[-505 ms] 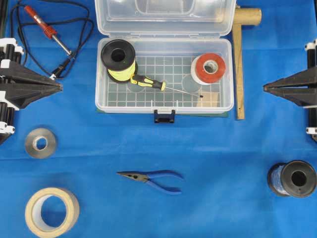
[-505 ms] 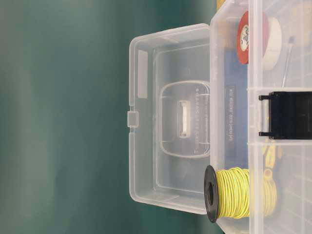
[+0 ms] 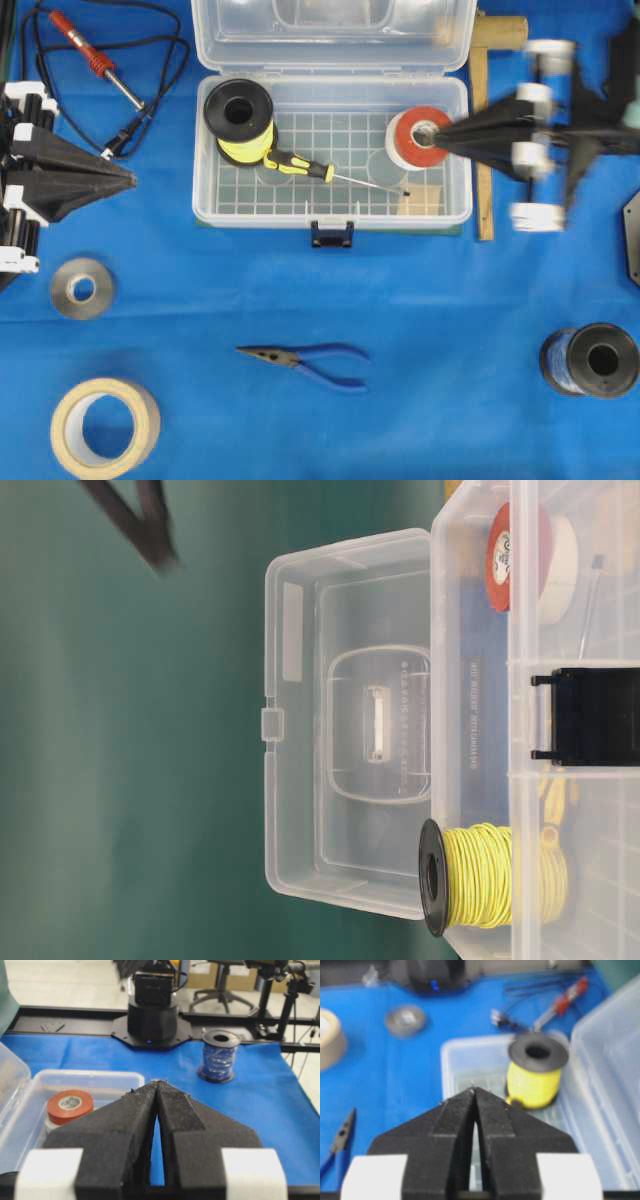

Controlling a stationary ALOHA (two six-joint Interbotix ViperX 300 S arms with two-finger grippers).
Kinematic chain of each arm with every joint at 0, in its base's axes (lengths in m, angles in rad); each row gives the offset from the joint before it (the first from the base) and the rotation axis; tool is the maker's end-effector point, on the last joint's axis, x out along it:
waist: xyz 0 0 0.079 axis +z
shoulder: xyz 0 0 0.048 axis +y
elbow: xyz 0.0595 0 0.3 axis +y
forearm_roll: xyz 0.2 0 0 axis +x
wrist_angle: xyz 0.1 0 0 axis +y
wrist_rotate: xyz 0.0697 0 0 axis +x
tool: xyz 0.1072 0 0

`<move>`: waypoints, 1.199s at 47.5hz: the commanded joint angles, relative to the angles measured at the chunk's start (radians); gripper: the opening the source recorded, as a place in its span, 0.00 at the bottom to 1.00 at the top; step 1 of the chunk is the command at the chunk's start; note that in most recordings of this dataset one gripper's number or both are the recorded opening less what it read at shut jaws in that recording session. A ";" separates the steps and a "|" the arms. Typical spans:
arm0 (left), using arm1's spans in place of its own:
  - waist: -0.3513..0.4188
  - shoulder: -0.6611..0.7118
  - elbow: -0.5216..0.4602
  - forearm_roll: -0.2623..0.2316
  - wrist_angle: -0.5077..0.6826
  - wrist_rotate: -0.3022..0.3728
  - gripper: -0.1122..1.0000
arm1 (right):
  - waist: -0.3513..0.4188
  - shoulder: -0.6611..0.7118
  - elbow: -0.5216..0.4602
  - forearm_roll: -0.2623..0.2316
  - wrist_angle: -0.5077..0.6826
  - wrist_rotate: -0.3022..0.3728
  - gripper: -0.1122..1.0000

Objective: Pick the screwdriver from the toolbox among several items.
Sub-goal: 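Move the right gripper over the yellow-black screwdriver in the toolbox, then lower the right gripper and close it on the screwdriver handle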

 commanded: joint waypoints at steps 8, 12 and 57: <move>0.006 0.008 -0.018 -0.002 -0.008 0.002 0.10 | -0.071 0.295 -0.287 0.002 0.255 0.080 0.18; 0.011 0.009 -0.018 -0.002 -0.008 0.002 0.10 | -0.091 0.397 -0.394 0.002 0.364 0.097 0.34; 0.058 0.011 0.000 -0.003 -0.006 0.000 0.10 | -0.095 0.948 -0.747 -0.034 0.641 0.225 0.66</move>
